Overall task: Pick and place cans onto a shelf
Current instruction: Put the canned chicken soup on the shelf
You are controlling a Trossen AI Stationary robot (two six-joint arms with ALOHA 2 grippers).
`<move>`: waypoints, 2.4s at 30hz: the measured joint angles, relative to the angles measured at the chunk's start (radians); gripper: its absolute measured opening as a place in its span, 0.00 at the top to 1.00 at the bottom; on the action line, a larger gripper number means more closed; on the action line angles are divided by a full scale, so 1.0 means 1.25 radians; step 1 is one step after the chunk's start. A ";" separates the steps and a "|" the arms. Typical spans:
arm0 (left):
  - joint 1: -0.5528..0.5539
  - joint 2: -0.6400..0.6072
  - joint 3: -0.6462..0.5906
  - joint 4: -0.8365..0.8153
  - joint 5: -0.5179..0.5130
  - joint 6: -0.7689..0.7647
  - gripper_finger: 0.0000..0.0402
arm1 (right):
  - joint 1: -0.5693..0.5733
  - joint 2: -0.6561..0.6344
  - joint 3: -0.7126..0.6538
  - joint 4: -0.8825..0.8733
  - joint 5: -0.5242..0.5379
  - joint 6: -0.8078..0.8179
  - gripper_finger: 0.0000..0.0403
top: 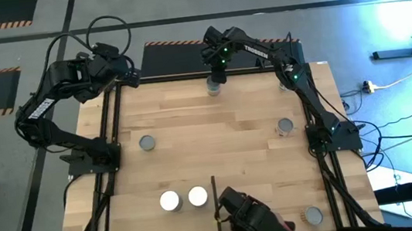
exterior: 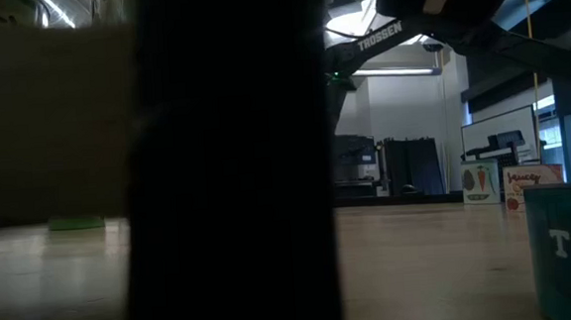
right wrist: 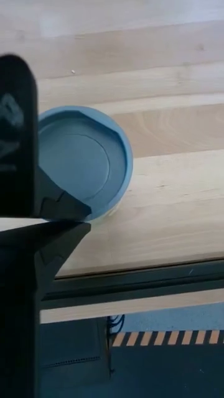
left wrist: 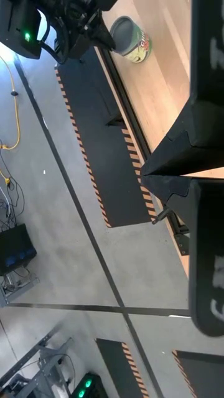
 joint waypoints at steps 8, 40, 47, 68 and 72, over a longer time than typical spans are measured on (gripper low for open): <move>0.000 0.000 0.000 0.000 0.023 0.000 1.00 | 0.000 -0.012 0.015 -0.065 0.017 -0.004 0.99; 0.000 -0.001 0.000 -0.025 0.121 0.144 1.00 | 0.264 -0.328 0.016 -0.138 0.342 0.192 1.00; 0.000 -0.001 0.000 -0.025 0.157 0.188 1.00 | 0.366 -0.331 0.018 -0.108 0.343 0.281 1.00; 0.000 0.005 -0.001 0.038 0.310 0.799 1.00 | 0.437 -0.331 0.018 0.035 0.610 0.442 1.00; 0.000 0.005 -0.001 0.081 0.311 0.807 1.00 | 0.437 -0.331 0.018 0.056 0.614 0.441 1.00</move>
